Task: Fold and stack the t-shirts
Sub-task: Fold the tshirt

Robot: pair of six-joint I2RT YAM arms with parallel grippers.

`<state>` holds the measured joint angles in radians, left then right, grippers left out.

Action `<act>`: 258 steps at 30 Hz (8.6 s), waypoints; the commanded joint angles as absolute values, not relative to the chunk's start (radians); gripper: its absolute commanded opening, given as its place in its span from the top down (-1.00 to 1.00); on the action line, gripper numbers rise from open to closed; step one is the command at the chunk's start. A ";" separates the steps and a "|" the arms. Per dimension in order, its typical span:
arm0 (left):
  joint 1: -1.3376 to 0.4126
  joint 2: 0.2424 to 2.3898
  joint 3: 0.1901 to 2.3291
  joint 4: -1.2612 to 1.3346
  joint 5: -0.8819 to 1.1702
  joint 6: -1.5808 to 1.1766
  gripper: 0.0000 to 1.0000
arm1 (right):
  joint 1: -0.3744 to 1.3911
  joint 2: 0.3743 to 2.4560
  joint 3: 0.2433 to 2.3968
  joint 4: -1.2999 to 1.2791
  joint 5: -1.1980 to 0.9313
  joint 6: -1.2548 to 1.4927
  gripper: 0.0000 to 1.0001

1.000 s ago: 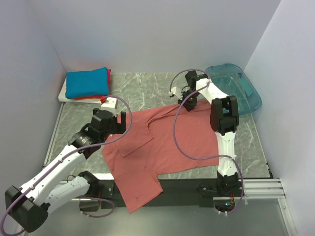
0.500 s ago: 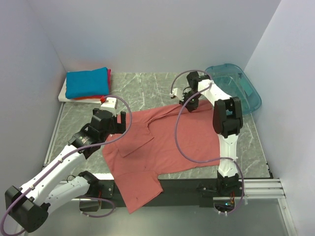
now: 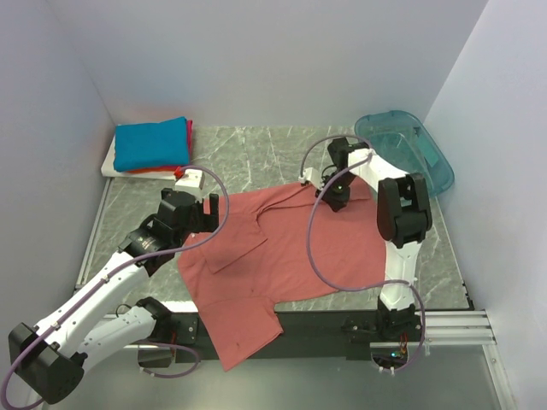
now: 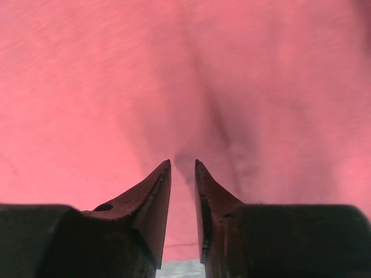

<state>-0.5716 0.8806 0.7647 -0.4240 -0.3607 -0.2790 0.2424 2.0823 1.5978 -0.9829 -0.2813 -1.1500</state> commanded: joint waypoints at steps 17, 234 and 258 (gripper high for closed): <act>-0.568 0.865 0.769 -0.396 -0.342 -0.288 -0.88 | 0.209 1.802 1.396 -0.716 -0.377 -0.975 0.25; -0.006 0.700 0.505 -0.216 0.135 -0.761 -0.88 | 0.123 2.115 1.672 -0.758 -0.045 -0.660 1.00; -0.005 0.680 0.606 -0.282 0.183 -0.733 -0.90 | 0.123 2.347 1.966 -0.879 -0.002 -0.666 1.00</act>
<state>-0.0071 0.6785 0.5529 -0.2989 0.1608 -0.7567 0.1158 2.3039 1.9026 -0.8562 -0.0189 -0.6666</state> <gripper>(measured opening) 0.949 0.006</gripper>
